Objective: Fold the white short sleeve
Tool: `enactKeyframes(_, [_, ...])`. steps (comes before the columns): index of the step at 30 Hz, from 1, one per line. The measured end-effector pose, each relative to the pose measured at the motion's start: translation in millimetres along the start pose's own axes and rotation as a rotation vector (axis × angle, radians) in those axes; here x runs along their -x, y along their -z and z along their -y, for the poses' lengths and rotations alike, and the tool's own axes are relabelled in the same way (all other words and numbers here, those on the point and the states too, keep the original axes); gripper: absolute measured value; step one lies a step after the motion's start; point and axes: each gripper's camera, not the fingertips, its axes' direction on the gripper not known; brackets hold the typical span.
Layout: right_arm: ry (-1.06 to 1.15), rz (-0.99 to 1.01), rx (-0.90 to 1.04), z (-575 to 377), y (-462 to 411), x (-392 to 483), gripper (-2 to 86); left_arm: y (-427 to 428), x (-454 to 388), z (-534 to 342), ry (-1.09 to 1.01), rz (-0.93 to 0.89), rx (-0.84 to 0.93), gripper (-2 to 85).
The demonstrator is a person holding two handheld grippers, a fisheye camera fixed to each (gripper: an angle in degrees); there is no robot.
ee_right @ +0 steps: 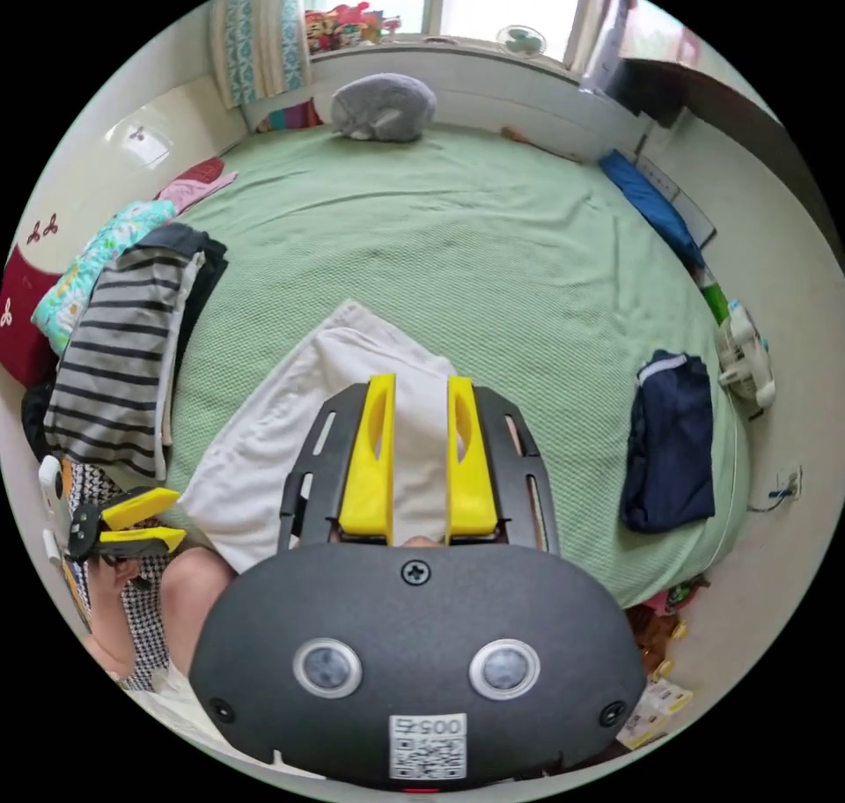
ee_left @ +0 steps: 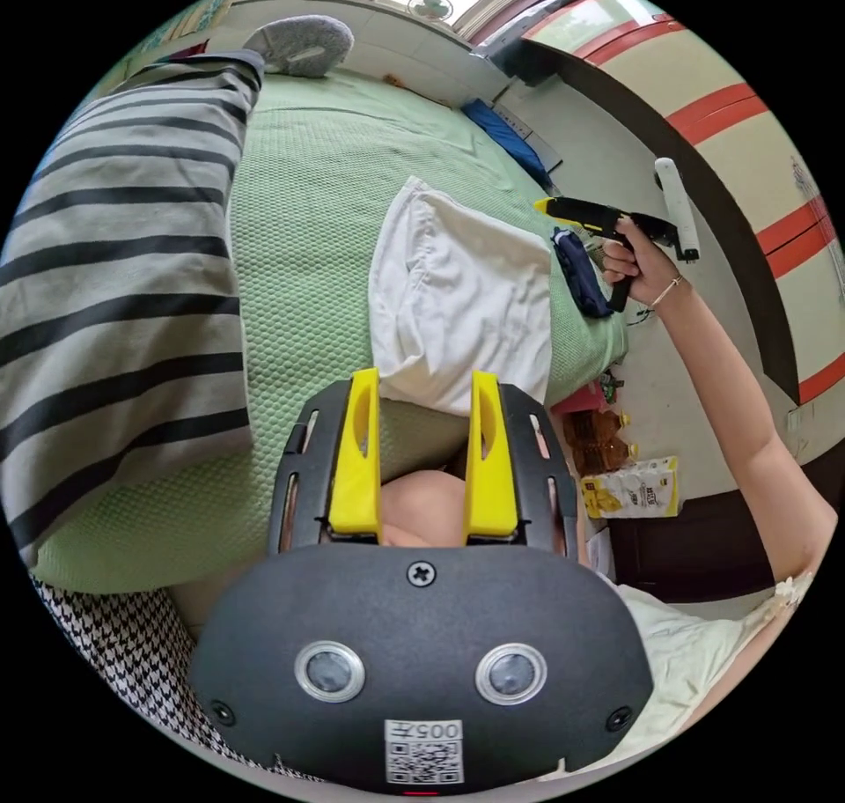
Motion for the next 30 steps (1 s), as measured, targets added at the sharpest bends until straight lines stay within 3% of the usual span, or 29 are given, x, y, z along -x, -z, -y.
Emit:
enactKeyframes(13, [-0.034, -0.034, 0.183, 3, -69, -11, 11.1, -41, 9, 19, 0.059, 0.037, 0.109, 8.9])
enactKeyframes(18, [-0.035, 0.031, 0.144, -4, -67, -18, 11.5, -27, -1, 15, 0.039, 0.046, 0.092, 17.0])
enactKeyframes(26, [0.048, 0.080, 0.079, -28, -46, -31, 14.8, -50, -23, 29, -0.007, 0.068, 0.177, 22.5])
enactKeyframes(30, [0.018, 0.115, 0.084, -32, -56, -31, 14.5, -54, -46, 32, -0.045, 0.166, 0.227, 22.6])
